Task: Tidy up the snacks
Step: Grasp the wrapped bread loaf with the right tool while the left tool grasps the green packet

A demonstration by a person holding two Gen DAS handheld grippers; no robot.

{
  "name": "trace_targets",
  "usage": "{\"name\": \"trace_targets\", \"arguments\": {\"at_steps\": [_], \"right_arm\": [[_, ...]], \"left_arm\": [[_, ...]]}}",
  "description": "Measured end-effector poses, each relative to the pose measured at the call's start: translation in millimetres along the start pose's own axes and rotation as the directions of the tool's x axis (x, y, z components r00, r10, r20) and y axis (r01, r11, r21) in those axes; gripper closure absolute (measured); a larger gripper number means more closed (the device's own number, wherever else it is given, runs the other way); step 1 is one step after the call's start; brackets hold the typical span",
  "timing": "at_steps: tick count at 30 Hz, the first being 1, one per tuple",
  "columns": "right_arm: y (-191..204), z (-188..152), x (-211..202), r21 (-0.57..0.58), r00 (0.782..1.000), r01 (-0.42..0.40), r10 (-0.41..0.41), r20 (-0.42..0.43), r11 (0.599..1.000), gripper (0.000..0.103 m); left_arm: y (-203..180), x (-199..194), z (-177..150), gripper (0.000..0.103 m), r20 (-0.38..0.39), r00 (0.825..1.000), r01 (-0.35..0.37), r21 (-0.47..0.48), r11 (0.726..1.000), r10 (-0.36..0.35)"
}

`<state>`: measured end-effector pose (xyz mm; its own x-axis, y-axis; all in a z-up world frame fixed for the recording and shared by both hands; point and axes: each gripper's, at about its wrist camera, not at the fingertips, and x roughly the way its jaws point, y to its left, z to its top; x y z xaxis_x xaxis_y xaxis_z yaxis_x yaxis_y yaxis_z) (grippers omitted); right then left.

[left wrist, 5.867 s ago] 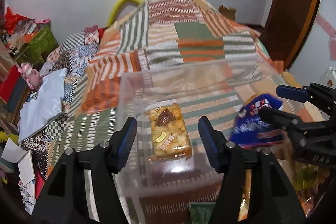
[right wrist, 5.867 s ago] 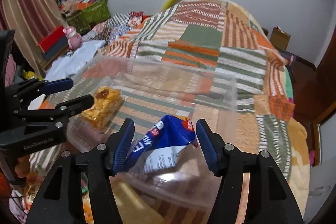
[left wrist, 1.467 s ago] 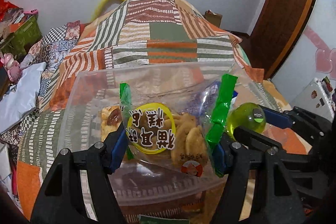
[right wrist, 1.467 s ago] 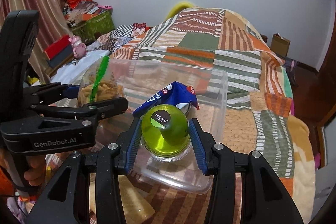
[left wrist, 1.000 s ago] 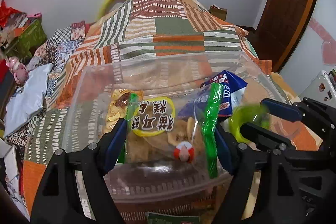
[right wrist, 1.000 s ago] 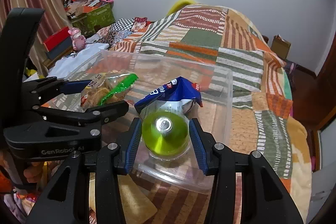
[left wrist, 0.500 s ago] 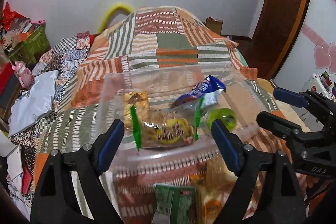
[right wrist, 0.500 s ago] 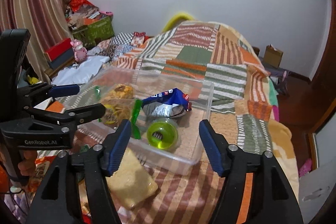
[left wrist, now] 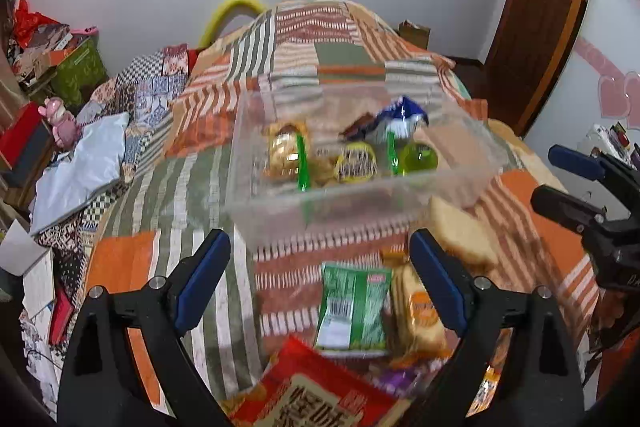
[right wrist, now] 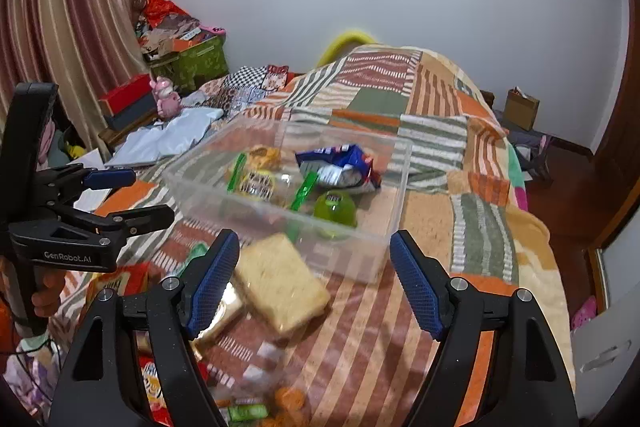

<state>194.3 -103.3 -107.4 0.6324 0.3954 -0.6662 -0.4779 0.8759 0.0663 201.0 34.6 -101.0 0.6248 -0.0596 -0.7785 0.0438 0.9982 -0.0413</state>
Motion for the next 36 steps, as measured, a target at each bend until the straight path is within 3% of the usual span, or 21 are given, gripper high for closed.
{"name": "trace_targets", "arguments": {"at_steps": [10,18,24,28,31,33,36], "right_arm": [[3.6,-25.7,15.4,-0.004,0.997,-0.025,0.024,-0.073,1.0,0.025],[6.8,-30.5,49.6,-0.032,0.983,-0.073,0.066,-0.173,0.997,0.025],[11.4,-30.7,70.2,-0.064,0.967,-0.119,0.101,-0.232,0.991,0.025],[9.1,-29.7,76.9,-0.049,0.96,-0.149,0.133,-0.248,0.988,0.026],[6.9,-31.1,82.9,-0.019,0.95,-0.183,0.171,-0.262,0.983,0.033],[6.7,-32.6,84.4,-0.006,0.949,-0.191,0.183,-0.258,0.982,0.035],[8.5,-34.0,81.1,-0.005,0.954,-0.186,0.179,-0.242,0.983,0.037]], "left_arm": [[-4.4,21.7,-36.9,0.011,-0.111,0.994,0.027,0.027,0.999,-0.024],[-7.0,50.2,-46.0,0.012,-0.21,0.977,0.049,0.023,0.999,-0.043],[-11.3,63.6,-48.7,0.028,-0.257,0.965,0.055,0.035,0.998,-0.044],[-14.7,65.9,-47.0,0.036,-0.25,0.968,0.049,0.054,0.997,-0.034],[-17.0,67.4,-47.0,0.046,-0.238,0.971,0.046,0.059,0.997,-0.031],[-17.1,67.1,-47.0,0.055,-0.229,0.973,0.05,0.06,0.997,-0.035],[-16.6,66.1,-46.4,0.059,-0.216,0.976,0.047,0.06,0.997,-0.033]]}}
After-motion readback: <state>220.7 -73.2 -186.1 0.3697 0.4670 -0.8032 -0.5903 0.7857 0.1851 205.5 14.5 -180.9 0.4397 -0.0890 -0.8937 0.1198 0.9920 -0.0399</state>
